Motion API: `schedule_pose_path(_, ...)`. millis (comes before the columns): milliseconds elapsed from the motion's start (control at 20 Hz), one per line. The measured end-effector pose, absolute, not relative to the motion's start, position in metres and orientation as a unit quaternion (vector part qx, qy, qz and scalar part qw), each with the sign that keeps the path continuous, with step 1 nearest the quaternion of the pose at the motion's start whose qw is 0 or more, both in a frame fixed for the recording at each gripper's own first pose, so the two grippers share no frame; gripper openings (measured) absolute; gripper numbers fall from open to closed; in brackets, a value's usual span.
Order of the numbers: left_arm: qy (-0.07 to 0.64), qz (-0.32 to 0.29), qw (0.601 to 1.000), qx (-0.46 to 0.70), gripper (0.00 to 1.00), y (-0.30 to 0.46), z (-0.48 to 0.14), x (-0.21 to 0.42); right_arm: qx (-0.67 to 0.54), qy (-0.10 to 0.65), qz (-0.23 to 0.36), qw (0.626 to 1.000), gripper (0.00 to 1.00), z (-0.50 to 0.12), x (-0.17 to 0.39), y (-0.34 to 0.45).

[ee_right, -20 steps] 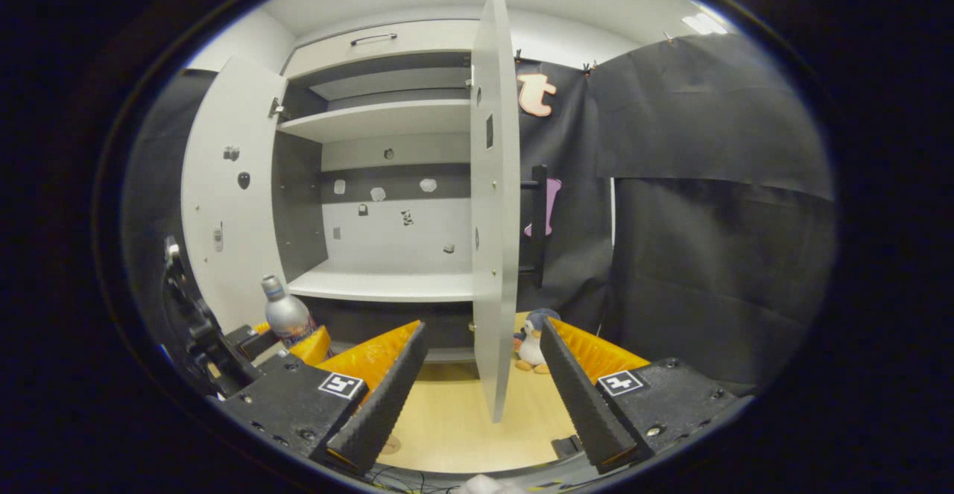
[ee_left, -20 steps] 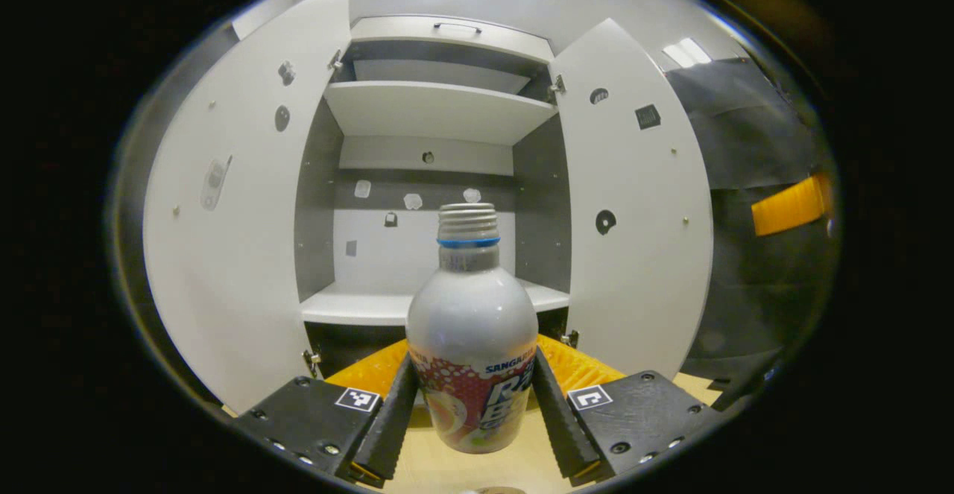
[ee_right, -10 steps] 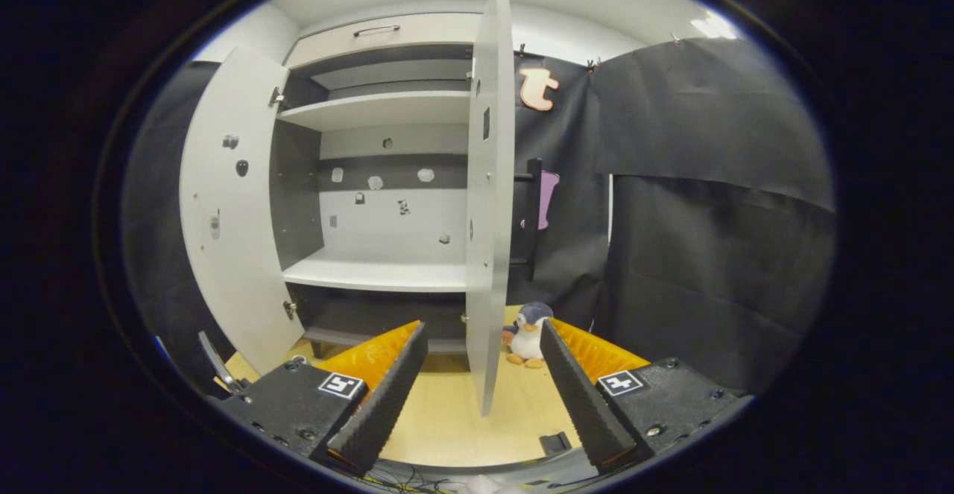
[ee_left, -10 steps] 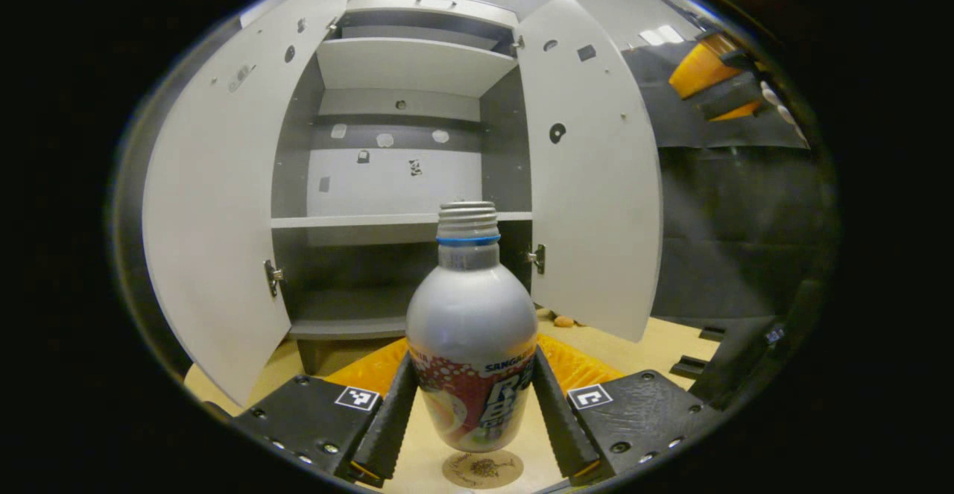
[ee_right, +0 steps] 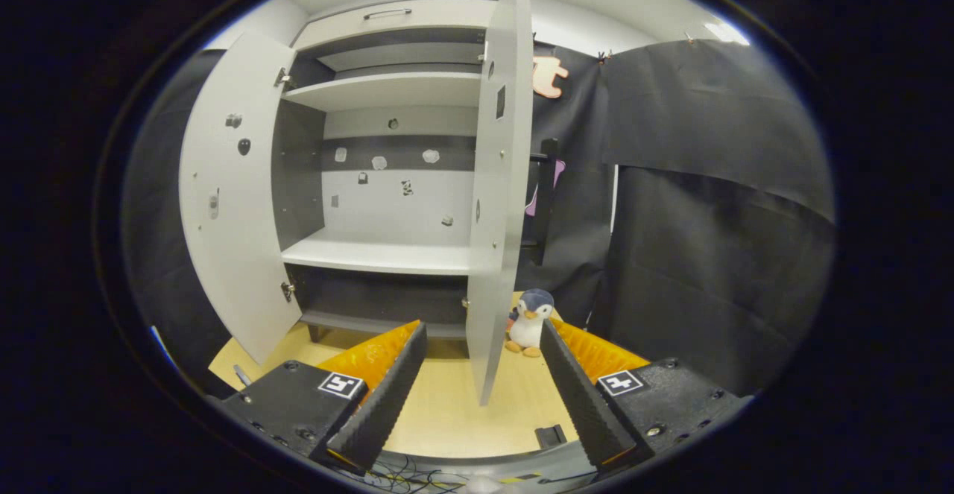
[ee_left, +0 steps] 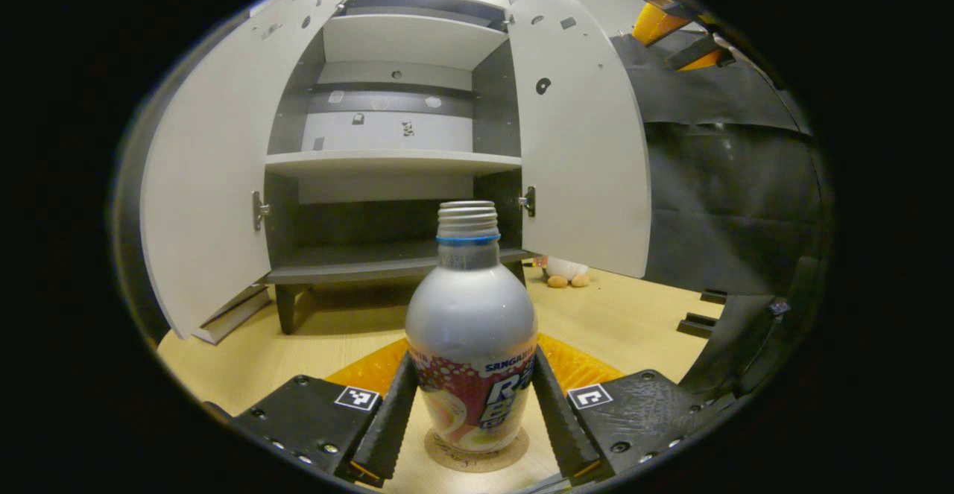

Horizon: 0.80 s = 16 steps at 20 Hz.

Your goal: Grasp the bottle in the cabinet with the left hand and place it on the coaster, then close the right door with the right hand and the left door with the left hand.

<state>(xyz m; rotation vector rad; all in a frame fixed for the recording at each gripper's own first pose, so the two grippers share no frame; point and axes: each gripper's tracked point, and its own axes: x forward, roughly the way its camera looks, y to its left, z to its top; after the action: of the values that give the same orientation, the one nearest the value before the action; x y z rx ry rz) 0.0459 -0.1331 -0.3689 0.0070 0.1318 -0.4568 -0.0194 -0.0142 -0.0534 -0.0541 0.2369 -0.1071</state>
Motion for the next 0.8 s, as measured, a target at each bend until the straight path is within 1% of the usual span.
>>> schedule_pose_path(50,0.065,-0.227,0.972,0.002,0.77,-0.132,-0.373,0.046,-0.027,0.125,-0.056,0.990,0.97,-0.056,-0.020,-0.014)
schedule_pose_path(100,0.062,-0.226,0.972,0.001,0.77,-0.132,-0.375,0.047,-0.025,0.128,-0.052,0.990,1.00,-0.058,-0.020,-0.012)
schedule_pose_path(350,0.068,-0.226,0.972,0.000,0.77,-0.132,-0.391,0.042,-0.025,0.142,-0.048,0.988,1.00,-0.065,-0.020,-0.009)
schedule_pose_path(450,0.064,-0.236,0.969,0.016,0.81,-0.136,-0.392,0.037,-0.021,0.142,-0.047,0.988,1.00,-0.065,-0.019,-0.008)
schedule_pose_path(500,0.063,-0.242,0.968,0.018,0.78,-0.138,-0.391,0.036,-0.021,0.144,-0.047,0.988,1.00,-0.067,-0.019,-0.008)
schedule_pose_path(600,0.067,-0.250,0.966,0.022,0.80,-0.140,-0.391,0.035,-0.020,0.146,-0.045,0.988,1.00,-0.069,-0.018,-0.006)
schedule_pose_path(650,0.067,-0.250,0.966,0.023,0.91,-0.141,-0.388,0.036,-0.017,0.146,-0.043,0.988,0.97,-0.070,-0.019,-0.005)
schedule_pose_path(700,0.068,-0.253,0.965,0.024,1.00,-0.142,-0.385,0.036,-0.014,0.147,-0.041,0.988,1.00,-0.072,-0.020,-0.004)
schedule_pose_path(750,0.064,-0.253,0.965,0.029,0.97,-0.142,-0.379,0.037,-0.011,0.149,-0.038,0.988,1.00,-0.074,-0.021,-0.003)
schedule_pose_path(800,0.059,-0.254,0.965,0.031,0.98,-0.143,-0.373,0.039,-0.007,0.149,-0.037,0.988,0.97,-0.076,-0.022,-0.003)
